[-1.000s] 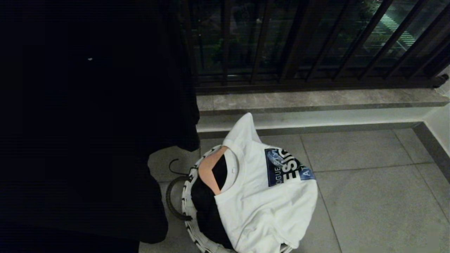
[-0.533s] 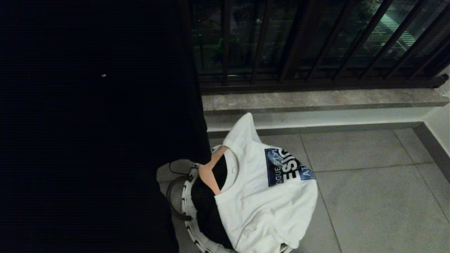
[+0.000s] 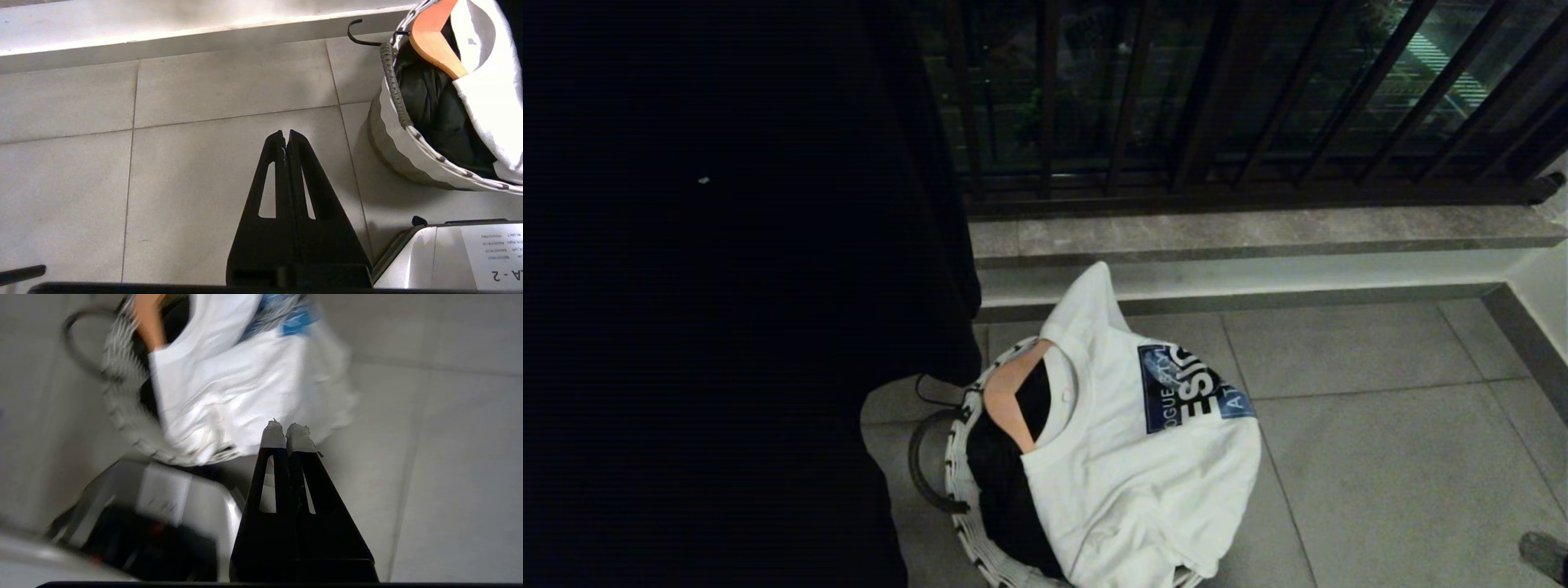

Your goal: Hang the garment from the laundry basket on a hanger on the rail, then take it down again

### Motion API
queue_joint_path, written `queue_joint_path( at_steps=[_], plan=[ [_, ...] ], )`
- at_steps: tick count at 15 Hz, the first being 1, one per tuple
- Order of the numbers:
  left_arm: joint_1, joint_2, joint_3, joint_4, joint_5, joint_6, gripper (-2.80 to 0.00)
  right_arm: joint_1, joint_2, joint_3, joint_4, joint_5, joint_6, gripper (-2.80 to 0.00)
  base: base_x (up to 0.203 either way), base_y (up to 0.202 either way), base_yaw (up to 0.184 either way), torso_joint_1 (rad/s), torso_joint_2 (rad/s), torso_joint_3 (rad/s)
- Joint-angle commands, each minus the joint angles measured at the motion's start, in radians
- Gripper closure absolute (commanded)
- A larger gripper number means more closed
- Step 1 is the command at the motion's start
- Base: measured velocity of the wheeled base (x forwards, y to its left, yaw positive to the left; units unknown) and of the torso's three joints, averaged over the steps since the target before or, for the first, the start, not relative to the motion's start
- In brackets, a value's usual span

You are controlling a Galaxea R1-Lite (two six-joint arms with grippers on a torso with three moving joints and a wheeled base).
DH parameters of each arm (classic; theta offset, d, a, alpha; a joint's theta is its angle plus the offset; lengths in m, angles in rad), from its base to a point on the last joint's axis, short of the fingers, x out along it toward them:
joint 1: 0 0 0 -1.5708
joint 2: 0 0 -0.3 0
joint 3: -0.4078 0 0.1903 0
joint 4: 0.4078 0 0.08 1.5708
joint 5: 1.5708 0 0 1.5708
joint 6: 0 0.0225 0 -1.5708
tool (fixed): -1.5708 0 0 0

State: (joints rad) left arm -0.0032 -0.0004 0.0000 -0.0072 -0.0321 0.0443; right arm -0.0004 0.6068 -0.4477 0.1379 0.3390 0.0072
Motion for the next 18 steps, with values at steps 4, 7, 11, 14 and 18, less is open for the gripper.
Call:
queue_joint_path(
  at_steps=[4,7,11,14,18],
  plan=[
    [0.0,-0.001,0.002,0.0,0.0,0.0,0.0,0.119,0.593,-0.195,-0.003,0.083,-0.069,0.0,0.0,0.0,0.0,0.0,0.0,0.0],
    [0.0,-0.001,0.002,0.0,0.0,0.0,0.0,0.24,0.842,-0.319,-0.004,0.069,-0.093,0.0,0.0,0.0,0.0,0.0,0.0,0.0],
    [0.0,-0.001,0.003,0.0,0.0,0.0,0.0,0.426,1.085,-0.501,-0.005,-0.026,-0.1,0.0,0.0,0.0,0.0,0.0,0.0,0.0],
    [-0.001,-0.001,0.002,0.0,0.0,0.0,0.0,0.54,1.23,-0.645,-0.003,-0.109,-0.1,0.0,0.0,0.0,0.0,0.0,0.0,0.0],
    [0.0,-0.001,0.002,0.0,0.0,0.0,0.0,0.665,1.386,-0.803,0.004,-0.221,-0.102,0.0,0.0,0.0,0.0,0.0,0.0,0.0]
  ],
)
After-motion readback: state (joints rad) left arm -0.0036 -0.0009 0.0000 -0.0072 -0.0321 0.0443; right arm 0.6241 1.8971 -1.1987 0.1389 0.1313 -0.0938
